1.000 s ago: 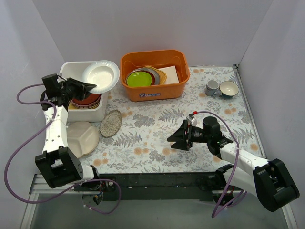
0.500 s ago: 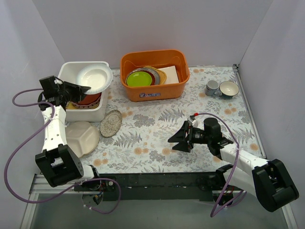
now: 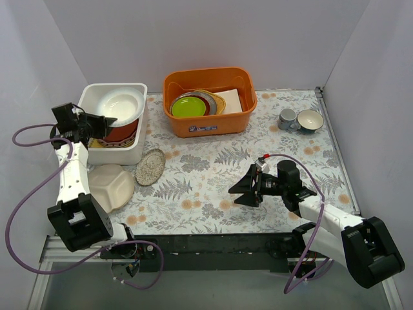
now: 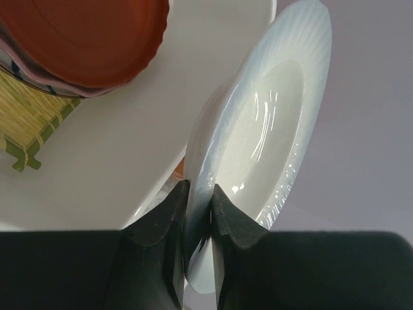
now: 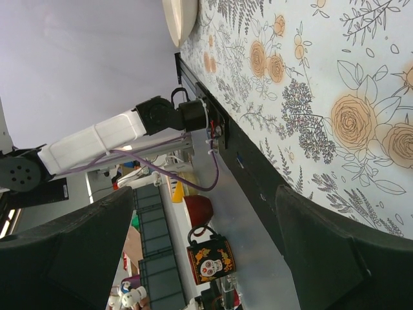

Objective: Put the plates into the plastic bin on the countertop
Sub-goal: Place the plate in the plastic bin.

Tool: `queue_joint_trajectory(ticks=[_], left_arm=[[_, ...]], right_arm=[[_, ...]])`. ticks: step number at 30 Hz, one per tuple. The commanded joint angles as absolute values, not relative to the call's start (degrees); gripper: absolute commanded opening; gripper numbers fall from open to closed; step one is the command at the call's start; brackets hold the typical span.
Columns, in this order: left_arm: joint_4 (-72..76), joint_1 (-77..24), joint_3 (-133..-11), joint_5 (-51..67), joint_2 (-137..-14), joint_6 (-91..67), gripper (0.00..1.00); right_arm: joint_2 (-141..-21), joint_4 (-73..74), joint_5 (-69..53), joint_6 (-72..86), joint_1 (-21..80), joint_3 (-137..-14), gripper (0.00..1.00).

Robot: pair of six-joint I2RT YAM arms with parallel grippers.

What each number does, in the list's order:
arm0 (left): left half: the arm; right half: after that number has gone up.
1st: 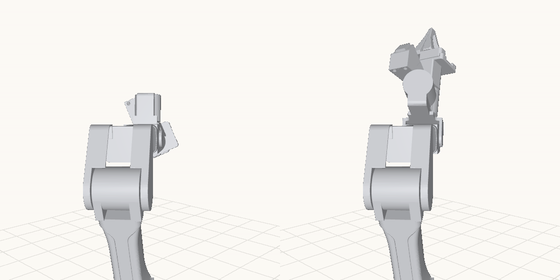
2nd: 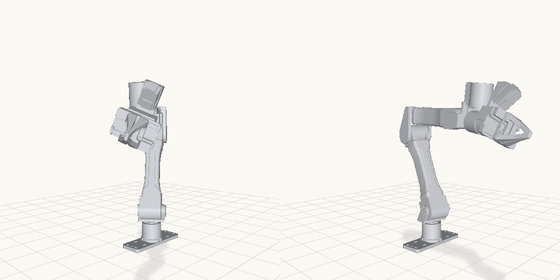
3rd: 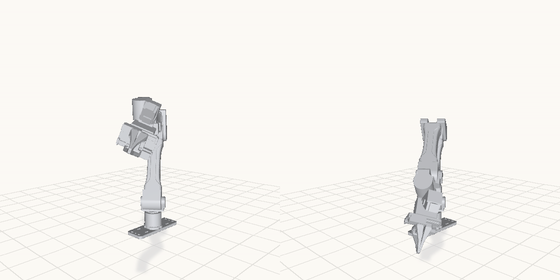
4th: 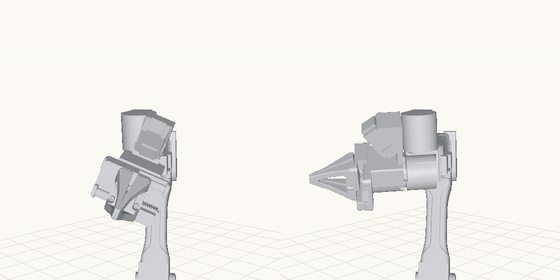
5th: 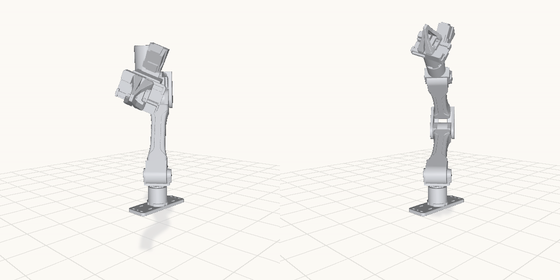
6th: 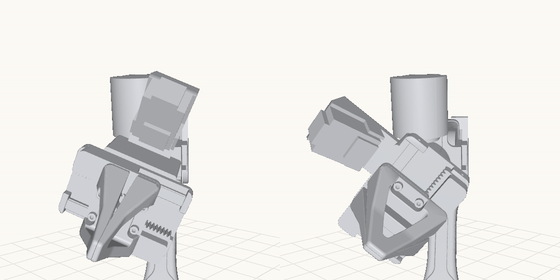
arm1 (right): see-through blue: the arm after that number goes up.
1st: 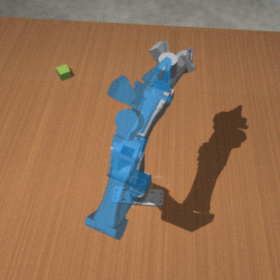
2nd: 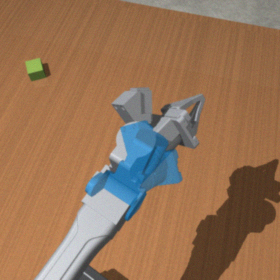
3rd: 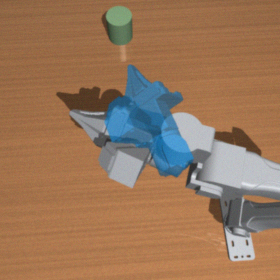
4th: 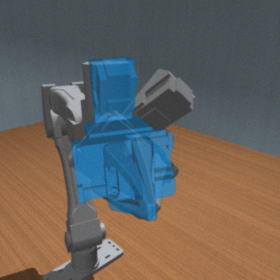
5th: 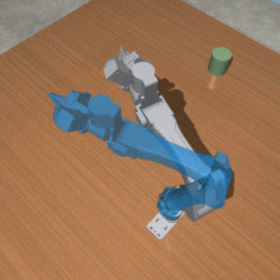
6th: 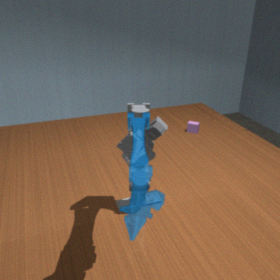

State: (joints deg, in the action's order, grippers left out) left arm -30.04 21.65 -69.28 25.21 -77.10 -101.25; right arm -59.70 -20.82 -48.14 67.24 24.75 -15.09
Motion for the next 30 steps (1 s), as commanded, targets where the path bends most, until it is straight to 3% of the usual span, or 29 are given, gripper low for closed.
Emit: queue_joint_trajectory(ticks=[1,19,30], left_arm=[[-27.8,22.1,-73.4,21.9,-76.1,-103.0,0.0],[-29.4,22.1,-75.4,11.4,-83.1,-104.8,0.0],[-28.8,22.1,-80.7,11.2,-91.0,-103.4,0.0]], right_arm=[[-58.8,-21.6,-49.4,66.4,24.3,-14.4,0.98],[-58.5,-20.5,-49.7,65.8,23.5,-13.7,0.98],[-57.6,-19.2,-49.9,65.3,23.1,-13.6,0.98]])
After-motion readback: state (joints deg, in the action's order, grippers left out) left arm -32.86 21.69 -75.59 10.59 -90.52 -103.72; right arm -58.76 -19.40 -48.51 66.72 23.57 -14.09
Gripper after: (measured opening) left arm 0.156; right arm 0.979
